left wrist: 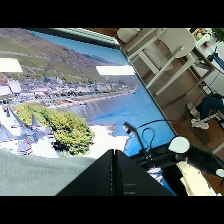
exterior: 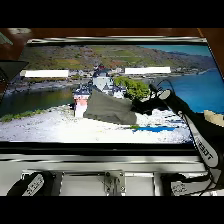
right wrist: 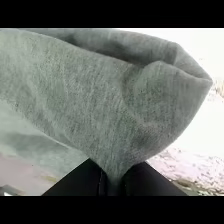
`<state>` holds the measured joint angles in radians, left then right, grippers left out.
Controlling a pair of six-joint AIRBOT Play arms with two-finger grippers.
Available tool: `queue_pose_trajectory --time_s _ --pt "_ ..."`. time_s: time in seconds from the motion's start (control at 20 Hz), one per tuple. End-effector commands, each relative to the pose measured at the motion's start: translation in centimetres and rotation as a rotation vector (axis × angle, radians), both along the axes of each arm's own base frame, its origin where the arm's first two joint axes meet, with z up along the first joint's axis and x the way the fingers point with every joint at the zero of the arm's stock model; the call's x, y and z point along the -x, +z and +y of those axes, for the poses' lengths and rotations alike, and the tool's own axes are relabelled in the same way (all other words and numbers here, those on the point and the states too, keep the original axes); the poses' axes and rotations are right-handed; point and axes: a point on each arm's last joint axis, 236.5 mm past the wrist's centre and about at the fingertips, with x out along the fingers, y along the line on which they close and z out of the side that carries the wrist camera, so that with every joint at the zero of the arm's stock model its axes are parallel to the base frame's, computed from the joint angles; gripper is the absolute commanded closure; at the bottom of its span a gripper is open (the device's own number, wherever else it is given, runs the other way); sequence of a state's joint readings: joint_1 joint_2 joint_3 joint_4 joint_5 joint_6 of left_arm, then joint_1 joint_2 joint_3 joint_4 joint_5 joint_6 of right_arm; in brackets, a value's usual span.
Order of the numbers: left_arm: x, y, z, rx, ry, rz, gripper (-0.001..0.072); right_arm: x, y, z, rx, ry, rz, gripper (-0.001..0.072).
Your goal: Fold the shirts.
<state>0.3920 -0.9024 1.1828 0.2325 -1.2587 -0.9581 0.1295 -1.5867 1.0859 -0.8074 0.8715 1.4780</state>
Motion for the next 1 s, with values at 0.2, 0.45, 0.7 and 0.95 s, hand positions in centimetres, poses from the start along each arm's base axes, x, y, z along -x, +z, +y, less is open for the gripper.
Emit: queue_pose_trajectory --time_s 0.2,0.45,0.7,0.95 --pt "0.0 0.0 0.0 0.007 0.001 0.008 0.0677 -5.3 17.6 -11.8 0.059 -0.11 -0.417 0.0652" --pt "0.0 0.0 0.0 0.016 0.003 0.018 0.0676 -1.7 23.8 -25.5 0.152 -0.358 -0.45 0.0652" --pt "0.5 -0.2 -0.5 0.024 -0.022 0.039 0.0676 5.2 23.8 -38.1 0.299 -0.603 -0.355 0.0652" --pt "1.5 -0.5 -2.0 0.039 -0.08 0.077 0.0676 11.0 24.0 -47.0 0.379 -0.853 -0.338 0.0652"
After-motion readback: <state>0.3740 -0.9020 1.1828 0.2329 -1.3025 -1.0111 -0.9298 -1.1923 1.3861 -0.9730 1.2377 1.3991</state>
